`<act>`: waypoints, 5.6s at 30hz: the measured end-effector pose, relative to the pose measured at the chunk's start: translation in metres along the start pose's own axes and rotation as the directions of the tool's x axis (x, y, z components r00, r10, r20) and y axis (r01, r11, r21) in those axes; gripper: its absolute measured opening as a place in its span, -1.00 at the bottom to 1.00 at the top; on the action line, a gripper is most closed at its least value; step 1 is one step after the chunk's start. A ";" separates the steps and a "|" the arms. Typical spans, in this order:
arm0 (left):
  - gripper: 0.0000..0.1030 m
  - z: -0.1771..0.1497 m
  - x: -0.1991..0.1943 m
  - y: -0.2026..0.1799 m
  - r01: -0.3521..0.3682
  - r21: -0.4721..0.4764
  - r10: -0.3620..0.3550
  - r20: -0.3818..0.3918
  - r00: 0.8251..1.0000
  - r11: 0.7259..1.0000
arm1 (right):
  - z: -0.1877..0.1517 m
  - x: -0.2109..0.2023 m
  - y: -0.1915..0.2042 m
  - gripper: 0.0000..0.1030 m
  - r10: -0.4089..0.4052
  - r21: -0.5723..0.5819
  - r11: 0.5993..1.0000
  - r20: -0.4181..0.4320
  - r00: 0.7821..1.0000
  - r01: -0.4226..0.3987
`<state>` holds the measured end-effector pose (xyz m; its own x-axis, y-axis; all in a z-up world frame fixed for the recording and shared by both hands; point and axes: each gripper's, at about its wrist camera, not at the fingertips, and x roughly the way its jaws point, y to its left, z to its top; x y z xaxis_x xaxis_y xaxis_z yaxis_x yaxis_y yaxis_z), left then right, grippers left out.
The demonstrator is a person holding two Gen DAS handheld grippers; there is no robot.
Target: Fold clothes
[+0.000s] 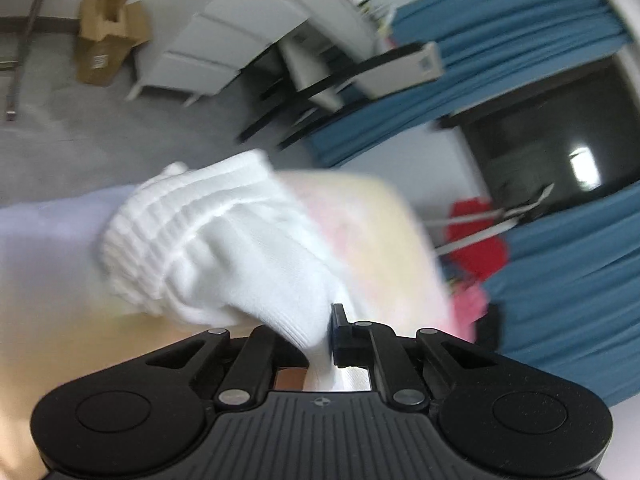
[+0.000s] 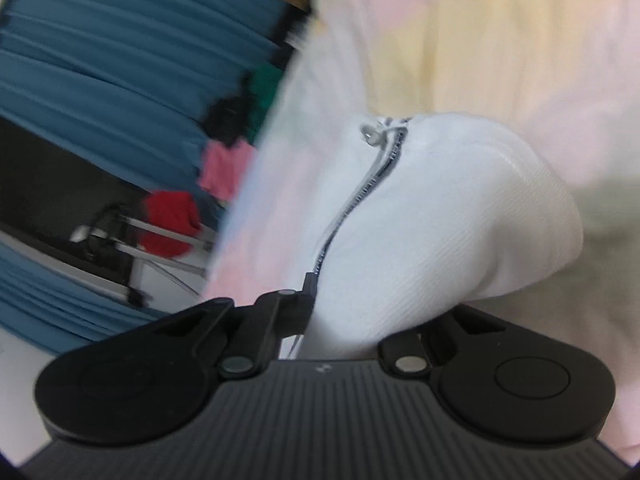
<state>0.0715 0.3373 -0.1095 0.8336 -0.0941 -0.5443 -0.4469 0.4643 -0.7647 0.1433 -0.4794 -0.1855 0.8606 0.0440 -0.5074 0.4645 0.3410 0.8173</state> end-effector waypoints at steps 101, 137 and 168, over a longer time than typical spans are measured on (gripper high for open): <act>0.68 -0.220 0.108 -0.143 -0.069 0.843 0.133 -0.003 0.991 0.533 | 0.024 0.027 -0.007 0.58 0.365 -0.077 0.930 0.083 0.928 -0.359; 0.75 -0.179 0.045 -0.131 0.051 0.692 -0.027 -0.045 0.999 0.720 | -0.336 -0.003 0.105 -0.66 0.214 -0.870 -0.492 -0.114 0.970 0.006; 0.76 -0.170 0.128 -0.136 0.247 0.592 -0.063 -0.314 0.947 0.767 | -0.152 -0.067 0.113 0.45 -0.007 -0.732 0.668 -0.186 0.983 -0.133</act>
<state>0.1834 0.1120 -0.1336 0.7157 -0.3949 -0.5760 0.0553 0.8543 -0.5169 0.1064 -0.3014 -0.1005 0.8034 0.2150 -0.5553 0.0424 0.9095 0.4134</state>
